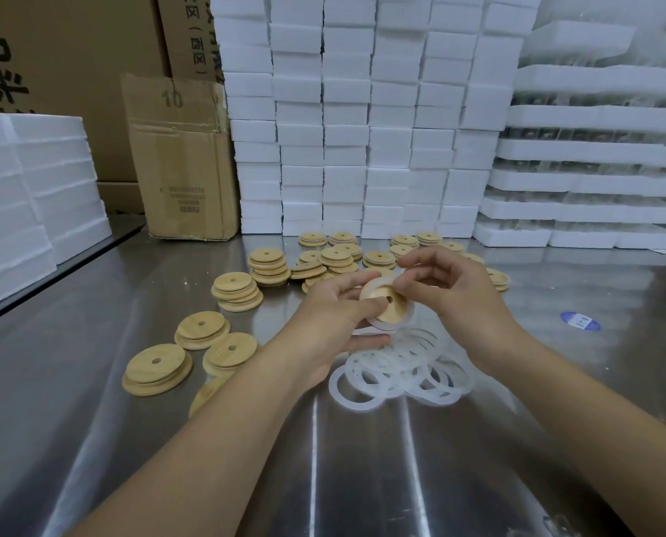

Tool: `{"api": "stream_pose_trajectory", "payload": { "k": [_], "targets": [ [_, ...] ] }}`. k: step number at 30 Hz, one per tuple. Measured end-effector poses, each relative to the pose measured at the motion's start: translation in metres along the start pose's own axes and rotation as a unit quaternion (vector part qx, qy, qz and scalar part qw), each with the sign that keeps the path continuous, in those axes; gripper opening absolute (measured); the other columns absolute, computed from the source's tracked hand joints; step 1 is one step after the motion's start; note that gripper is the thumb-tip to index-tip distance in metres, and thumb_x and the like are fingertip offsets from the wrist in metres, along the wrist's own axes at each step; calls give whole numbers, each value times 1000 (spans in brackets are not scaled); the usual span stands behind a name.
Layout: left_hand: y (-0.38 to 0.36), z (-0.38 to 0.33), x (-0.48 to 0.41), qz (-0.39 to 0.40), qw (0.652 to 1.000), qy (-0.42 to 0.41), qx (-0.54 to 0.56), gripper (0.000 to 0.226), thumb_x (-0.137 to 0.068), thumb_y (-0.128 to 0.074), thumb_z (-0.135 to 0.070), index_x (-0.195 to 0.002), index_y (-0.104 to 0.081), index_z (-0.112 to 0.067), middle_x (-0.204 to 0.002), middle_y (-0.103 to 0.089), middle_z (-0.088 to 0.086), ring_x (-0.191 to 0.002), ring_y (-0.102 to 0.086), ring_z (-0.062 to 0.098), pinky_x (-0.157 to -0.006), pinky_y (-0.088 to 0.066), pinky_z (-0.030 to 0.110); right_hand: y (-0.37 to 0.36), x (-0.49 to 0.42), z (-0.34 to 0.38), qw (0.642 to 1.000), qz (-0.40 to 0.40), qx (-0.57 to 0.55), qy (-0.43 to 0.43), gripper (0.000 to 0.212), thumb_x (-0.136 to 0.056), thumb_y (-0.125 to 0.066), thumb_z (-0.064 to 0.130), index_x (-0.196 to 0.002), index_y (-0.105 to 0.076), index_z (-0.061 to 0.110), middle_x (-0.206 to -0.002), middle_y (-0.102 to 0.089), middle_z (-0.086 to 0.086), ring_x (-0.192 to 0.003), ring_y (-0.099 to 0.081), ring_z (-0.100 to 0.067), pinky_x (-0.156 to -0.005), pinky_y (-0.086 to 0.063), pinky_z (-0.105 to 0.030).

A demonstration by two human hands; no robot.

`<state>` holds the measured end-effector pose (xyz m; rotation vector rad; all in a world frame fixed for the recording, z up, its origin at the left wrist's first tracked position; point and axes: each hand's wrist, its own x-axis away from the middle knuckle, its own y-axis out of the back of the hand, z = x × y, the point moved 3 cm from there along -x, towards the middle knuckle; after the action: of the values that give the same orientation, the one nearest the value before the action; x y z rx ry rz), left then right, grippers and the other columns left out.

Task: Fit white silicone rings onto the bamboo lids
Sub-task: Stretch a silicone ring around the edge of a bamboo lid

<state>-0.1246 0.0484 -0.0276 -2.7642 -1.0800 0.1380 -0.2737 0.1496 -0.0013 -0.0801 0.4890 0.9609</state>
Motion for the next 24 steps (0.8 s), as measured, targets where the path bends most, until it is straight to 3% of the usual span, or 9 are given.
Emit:
{"api": "stream_pose_trajectory", "payload": {
  "k": [4,10,15,20,24],
  "targets": [
    [1,-3,0,-11,999,-26,-30,28,-103,-70,-10,-125,-74,-27,-113,-81,6,-104,-79,24,-75,-67,39,0,0,-2,1000,-4,6,9,22,-88,-81,1,-106,-74,10,-85,-78,-3,-89,-74,-10,-84,-55,-17],
    [0,-5,2,-7,998,-43,-42,25,-107,-65,-13,-122,-75,-30,-120,-78,15,-110,-77,30,-76,-67,36,2,-3,-5,1000,-13,6,3,22,-88,-82,3,-107,-74,10,-88,-79,-4,-92,-75,-14,-86,-58,-20],
    [4,-8,1,4,997,-59,-43,29,-107,-64,-13,-128,-74,-29,-114,-82,2,-104,-79,22,-81,-67,36,4,-4,-7,1000,-9,-6,-19,22,-89,-81,4,-109,-74,13,-86,-80,0,-89,-76,-9,-82,-55,-13],
    [9,-14,2,24,995,-66,-73,32,-105,-66,-13,-134,-73,-25,-119,-81,-2,-115,-76,20,-94,-65,41,8,-5,-8,998,-1,-28,-47,21,-92,-79,6,-110,-74,16,-86,-80,1,-84,-75,-4,-71,-51,-9],
    [11,-15,2,23,997,-59,-54,32,-105,-67,-13,-135,-73,-22,-118,-81,0,-114,-76,24,-91,-66,42,9,-6,-6,997,25,-37,-62,24,-92,-79,7,-113,-74,17,-89,-81,0,-87,-76,-6,-72,-52,-11]
  ]
}}
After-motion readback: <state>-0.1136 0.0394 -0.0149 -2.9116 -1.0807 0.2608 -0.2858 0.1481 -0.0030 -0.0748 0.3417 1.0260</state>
